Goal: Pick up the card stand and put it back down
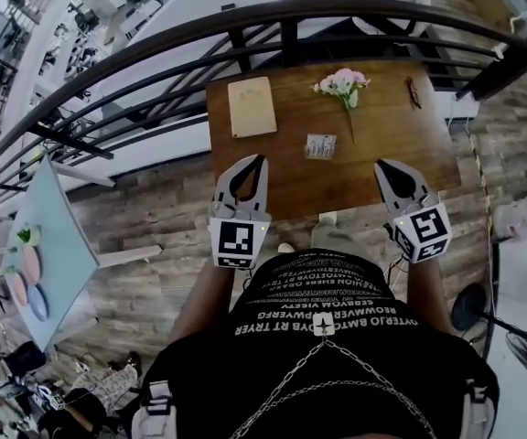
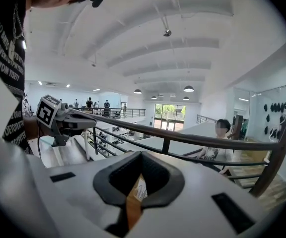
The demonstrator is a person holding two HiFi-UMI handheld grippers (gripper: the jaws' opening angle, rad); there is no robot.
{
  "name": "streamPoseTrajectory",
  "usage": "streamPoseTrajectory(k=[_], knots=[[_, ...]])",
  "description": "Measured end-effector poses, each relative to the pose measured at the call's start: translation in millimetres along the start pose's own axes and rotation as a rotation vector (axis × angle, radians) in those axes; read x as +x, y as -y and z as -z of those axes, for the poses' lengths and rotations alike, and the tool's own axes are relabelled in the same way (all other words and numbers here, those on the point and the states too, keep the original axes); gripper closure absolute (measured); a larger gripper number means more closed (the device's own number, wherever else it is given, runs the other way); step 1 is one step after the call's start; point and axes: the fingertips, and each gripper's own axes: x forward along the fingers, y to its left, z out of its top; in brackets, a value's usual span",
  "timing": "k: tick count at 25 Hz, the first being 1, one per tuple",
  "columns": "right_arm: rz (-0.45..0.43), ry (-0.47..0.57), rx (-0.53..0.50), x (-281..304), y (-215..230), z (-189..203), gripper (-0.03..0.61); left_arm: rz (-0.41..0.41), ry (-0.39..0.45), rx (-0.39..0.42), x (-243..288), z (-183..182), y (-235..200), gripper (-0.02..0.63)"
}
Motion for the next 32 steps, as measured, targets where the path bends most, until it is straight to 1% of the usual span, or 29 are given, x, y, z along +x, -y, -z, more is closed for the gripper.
streamPoseTrajectory(k=[6, 10, 16, 19, 23, 29, 32], knots=[[-0.044, -0.027, -0.003, 38.5, 27.3, 16.0, 0.563, -0.037, -0.031, -0.005, 21.1, 0.7, -2.7, 0.584], [-0.057, -0.075, 0.005, 62.9, 45.0, 46.5, 0.563, -0.057, -0.041, -0.013, 34.7, 3.3, -5.8, 0.584], [-0.096, -0.129, 0.031, 98.0, 67.7, 93.5, 0.563, -0.108, -0.061, -0.018, 51.9, 4.1, -16.8, 0.584], [-0.125, -0.154, 0.037, 111.2, 69.7, 114.9, 0.563, -0.133, -0.069, -0.027, 55.3, 3.9, -21.1, 0.584], [-0.175, -0.212, 0.033, 136.9, 71.0, 153.1, 0.563, -0.141, -0.091, -0.045, 68.8, 10.1, -21.0, 0.584], [-0.249, -0.281, 0.077, 171.2, 69.6, 205.4, 0.562, -0.155, -0.123, -0.040, 77.2, 18.4, -18.1, 0.584], [-0.296, -0.325, 0.067, 186.4, 63.7, 229.5, 0.561, -0.173, -0.138, -0.048, 78.2, 22.2, -19.5, 0.584]])
